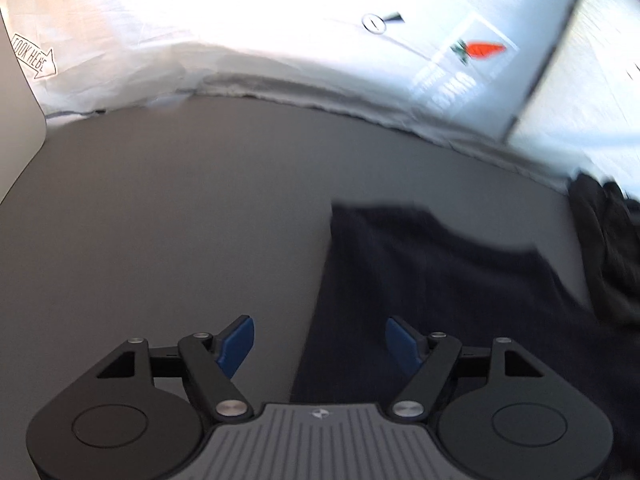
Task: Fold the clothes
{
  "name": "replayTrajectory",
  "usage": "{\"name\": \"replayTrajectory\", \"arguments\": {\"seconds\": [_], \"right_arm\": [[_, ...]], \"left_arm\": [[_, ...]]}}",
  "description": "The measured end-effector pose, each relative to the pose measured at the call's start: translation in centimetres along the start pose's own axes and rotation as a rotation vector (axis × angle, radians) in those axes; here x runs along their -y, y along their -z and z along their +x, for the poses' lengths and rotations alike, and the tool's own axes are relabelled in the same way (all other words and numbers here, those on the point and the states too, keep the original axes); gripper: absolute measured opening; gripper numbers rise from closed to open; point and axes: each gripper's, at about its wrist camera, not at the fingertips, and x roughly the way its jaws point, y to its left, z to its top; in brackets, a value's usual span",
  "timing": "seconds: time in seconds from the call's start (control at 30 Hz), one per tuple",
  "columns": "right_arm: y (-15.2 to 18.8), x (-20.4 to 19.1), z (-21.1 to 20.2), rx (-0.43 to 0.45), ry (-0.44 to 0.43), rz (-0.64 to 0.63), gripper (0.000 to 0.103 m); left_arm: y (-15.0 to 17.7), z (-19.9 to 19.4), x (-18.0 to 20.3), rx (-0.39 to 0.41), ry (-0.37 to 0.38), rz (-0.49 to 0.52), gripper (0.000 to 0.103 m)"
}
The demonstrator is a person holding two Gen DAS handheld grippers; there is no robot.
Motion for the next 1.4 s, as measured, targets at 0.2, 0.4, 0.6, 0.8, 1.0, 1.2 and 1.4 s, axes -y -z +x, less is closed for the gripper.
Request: {"name": "replayTrajectory", "arguments": {"seconds": [0.2, 0.4, 0.6, 0.8, 1.0, 1.2, 1.4], "right_arm": [[1.3, -3.6, -3.6, 0.003, -0.125, -0.034, 0.012], [3.3, -6.6, -6.2, -0.03, -0.248, -0.059, 0.012], [6.2, -8.4, -8.3, -0.097, -0.353, -0.055, 0.012], [8.2, -10.2, -10.5, -0.152, -0.46, -0.062, 0.012], [9.9, -12.1, -12.3, -0.207, -0.559, -0.093, 0.012], [11.8, -13.8, -13.2, -0.282, -0.645, -0.131, 0.012], [13.6, -15.3, -14.1, -0.354, -0.729, -0.168, 0.012]], "left_arm": [[8.3, -2.9, 1.7, -0.069, -0.03, 0.103, 0.074], [12.0, -5.7, 2.6, -0.06, 0.0, 0.184, 0.074], [13.8, -7.4, 2.5, -0.048, 0.005, 0.185, 0.074], [15.4, -8.4, 2.4, -0.056, 0.017, 0.182, 0.074], [16.7, -9.0, 2.0, -0.064, 0.021, 0.17, 0.074], [17.8, -9.6, 1.3, -0.077, 0.018, 0.153, 0.074], [18.9, -9.9, 0.8, -0.089, 0.016, 0.148, 0.074]]}}
